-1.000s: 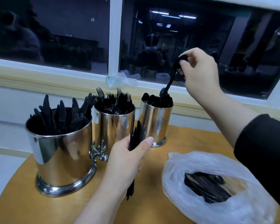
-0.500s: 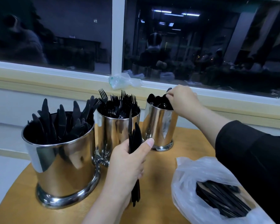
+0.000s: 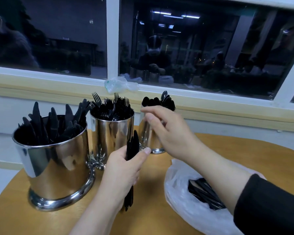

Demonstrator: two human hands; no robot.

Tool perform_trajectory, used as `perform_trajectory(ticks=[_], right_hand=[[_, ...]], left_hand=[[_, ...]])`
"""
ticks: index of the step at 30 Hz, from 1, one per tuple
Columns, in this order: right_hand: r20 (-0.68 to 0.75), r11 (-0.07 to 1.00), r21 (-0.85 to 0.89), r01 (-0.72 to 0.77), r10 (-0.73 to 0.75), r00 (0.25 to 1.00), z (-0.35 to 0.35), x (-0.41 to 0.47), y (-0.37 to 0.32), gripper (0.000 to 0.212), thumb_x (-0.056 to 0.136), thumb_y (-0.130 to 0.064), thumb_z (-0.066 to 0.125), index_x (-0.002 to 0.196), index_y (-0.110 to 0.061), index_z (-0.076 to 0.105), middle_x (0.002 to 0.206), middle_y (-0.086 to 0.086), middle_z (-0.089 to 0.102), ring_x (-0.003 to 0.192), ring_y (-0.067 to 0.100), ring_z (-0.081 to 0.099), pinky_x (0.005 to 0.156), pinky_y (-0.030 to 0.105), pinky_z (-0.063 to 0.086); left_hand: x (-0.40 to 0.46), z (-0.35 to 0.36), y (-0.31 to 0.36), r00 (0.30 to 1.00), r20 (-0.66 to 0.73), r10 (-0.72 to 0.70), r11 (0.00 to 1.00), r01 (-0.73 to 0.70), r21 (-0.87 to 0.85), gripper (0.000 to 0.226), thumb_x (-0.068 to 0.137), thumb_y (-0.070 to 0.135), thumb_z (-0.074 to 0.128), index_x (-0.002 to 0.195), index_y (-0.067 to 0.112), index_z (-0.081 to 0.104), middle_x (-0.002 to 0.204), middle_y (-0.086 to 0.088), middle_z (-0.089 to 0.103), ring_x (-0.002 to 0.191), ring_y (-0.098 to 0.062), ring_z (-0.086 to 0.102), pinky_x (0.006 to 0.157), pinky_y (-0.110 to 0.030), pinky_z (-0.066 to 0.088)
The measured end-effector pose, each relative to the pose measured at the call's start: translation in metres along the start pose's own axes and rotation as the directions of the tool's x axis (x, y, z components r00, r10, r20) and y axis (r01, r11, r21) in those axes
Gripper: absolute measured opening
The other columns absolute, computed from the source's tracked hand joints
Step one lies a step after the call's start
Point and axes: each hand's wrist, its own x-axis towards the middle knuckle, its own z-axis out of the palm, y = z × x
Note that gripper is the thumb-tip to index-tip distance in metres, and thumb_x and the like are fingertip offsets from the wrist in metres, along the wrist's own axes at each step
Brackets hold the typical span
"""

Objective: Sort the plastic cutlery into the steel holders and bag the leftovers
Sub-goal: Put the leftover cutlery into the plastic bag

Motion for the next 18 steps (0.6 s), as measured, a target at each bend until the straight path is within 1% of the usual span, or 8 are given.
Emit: perform_trajectory(ticks=[2,4,6,7,9,12,15,18], right_hand=[[0.066,0.998,0.064,-0.002,-0.002,0.998,-0.001,-0.016,-0.007,0.036,0.107,-0.027,0.043,0.141,-0.026,0.055,0.12,-0.017,0.062,0.11,-0.002,0.058,0.097,0.02,0.044],[0.123,0.997,0.073,0.011,-0.02,0.992,-0.003,-0.026,-0.013,0.04,0.108,-0.027,0.039,0.147,-0.029,0.048,0.13,-0.016,0.059,0.114,0.003,0.057,0.1,0.023,0.044],[0.163,0.998,0.068,-0.005,-0.006,0.987,-0.005,-0.033,-0.018,0.042,0.109,-0.026,0.037,0.149,-0.029,0.046,0.133,-0.021,0.057,0.117,-0.006,0.053,0.099,0.013,0.038],[0.179,0.997,0.071,-0.023,0.01,0.984,-0.006,-0.037,-0.021,0.041,0.109,-0.027,0.037,0.149,-0.03,0.047,0.13,-0.025,0.057,0.117,-0.012,0.051,0.097,0.007,0.035],[0.205,0.997,0.064,-0.044,0.03,0.978,-0.007,-0.044,-0.024,0.041,0.107,-0.03,0.038,0.147,-0.032,0.05,0.13,-0.027,0.056,0.121,-0.016,0.047,0.097,0.005,0.035],[0.218,0.999,0.028,-0.046,0.039,0.975,-0.006,-0.049,-0.026,0.038,0.107,-0.03,0.042,0.142,-0.031,0.057,0.134,-0.022,0.059,0.126,-0.009,0.05,0.104,0.014,0.04],[0.305,0.999,-0.031,-0.029,0.037,0.952,-0.002,-0.056,-0.024,0.031,0.106,-0.026,0.047,0.13,-0.026,0.067,0.122,-0.019,0.066,0.115,0.001,0.061,0.1,0.022,0.046],[0.3,0.998,-0.067,-0.008,0.028,0.954,-0.001,-0.064,-0.023,0.027,0.105,-0.022,0.052,0.125,-0.021,0.071,0.118,-0.018,0.068,0.113,-0.007,0.058,0.096,0.011,0.042]], left_hand=[[-0.004,0.003,-0.001,0.999,0.042,-0.004,0.998,0.002,0.055,0.046,0.093,0.02,0.073,0.055,0.025,0.048,0.052,-0.003,0.035,0.042,-0.019,0.031,0.047,-0.031,0.029],[-0.009,0.005,-0.002,0.997,0.076,-0.021,0.995,0.013,0.099,0.045,0.093,0.021,0.073,0.054,0.028,0.052,0.05,-0.003,0.038,0.043,-0.02,0.034,0.048,-0.03,0.03],[-0.014,0.006,-0.003,0.995,0.086,-0.045,0.993,0.034,0.116,0.042,0.093,0.021,0.074,0.059,0.025,0.048,0.05,-0.004,0.039,0.043,-0.02,0.034,0.049,-0.031,0.03],[-0.016,0.005,-0.004,0.994,0.092,-0.055,0.992,0.044,0.119,0.041,0.093,0.021,0.074,0.063,0.021,0.046,0.05,-0.004,0.039,0.043,-0.02,0.034,0.05,-0.031,0.03],[-0.02,0.003,-0.005,0.992,0.103,-0.073,0.99,0.06,0.127,0.041,0.093,0.021,0.074,0.067,0.018,0.043,0.051,-0.005,0.039,0.043,-0.02,0.034,0.05,-0.032,0.029],[-0.024,0.0,-0.005,0.99,0.11,-0.083,0.985,0.066,0.157,0.039,0.092,0.021,0.074,0.068,0.017,0.043,0.051,-0.006,0.041,0.044,-0.021,0.036,0.054,-0.034,0.031],[-0.029,-0.002,-0.003,0.99,0.121,-0.072,0.979,0.047,0.197,0.034,0.09,0.021,0.074,0.072,0.008,0.048,0.051,-0.008,0.043,0.044,-0.022,0.039,0.057,-0.036,0.033],[-0.035,-0.004,-0.002,0.981,0.175,-0.081,0.972,0.04,0.23,0.033,0.092,0.022,0.074,0.083,0.0,0.052,0.052,-0.009,0.043,0.045,-0.022,0.039,0.056,-0.035,0.031]])
